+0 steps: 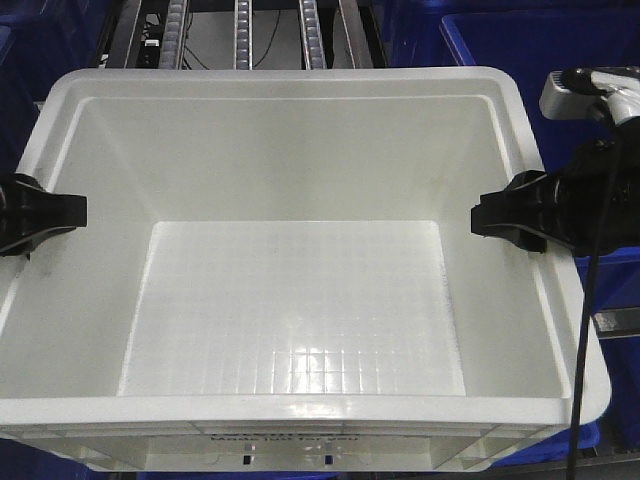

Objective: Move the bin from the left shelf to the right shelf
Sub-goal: 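Hold the tote with both grippers while the base turns away, then keep holding the tote with both grippers while driving across the room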

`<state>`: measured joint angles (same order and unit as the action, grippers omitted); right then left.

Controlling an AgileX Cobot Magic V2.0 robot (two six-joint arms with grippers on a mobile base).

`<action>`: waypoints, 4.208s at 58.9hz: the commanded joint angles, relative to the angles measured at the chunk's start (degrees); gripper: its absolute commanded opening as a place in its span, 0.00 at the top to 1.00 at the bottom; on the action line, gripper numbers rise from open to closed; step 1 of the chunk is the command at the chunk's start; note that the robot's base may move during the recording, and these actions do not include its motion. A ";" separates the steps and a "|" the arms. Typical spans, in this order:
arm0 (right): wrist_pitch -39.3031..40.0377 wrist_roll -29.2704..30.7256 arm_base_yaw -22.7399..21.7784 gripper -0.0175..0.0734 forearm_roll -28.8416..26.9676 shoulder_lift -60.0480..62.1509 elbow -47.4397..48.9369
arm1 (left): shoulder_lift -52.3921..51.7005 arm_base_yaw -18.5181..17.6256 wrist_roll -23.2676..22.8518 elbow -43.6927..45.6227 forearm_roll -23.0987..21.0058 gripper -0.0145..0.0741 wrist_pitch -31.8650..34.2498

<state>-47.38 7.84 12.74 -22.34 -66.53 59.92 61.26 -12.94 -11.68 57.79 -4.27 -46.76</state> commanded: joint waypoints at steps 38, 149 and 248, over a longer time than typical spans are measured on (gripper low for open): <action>3.99 2.41 -0.21 0.81 -2.24 2.06 2.44 | -1.76 -0.23 2.01 1.98 -0.12 0.84 7.24; 4.04 2.41 -0.21 0.81 -2.24 2.06 2.44 | -1.76 -0.23 2.01 1.98 -0.12 0.84 7.24; 3.98 2.41 -0.21 0.81 -2.24 2.06 2.44 | -1.76 -0.23 2.01 1.98 -0.12 0.84 7.24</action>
<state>-47.73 7.84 12.74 -22.32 -66.53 59.92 61.26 -12.94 -11.63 57.79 -4.27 -46.78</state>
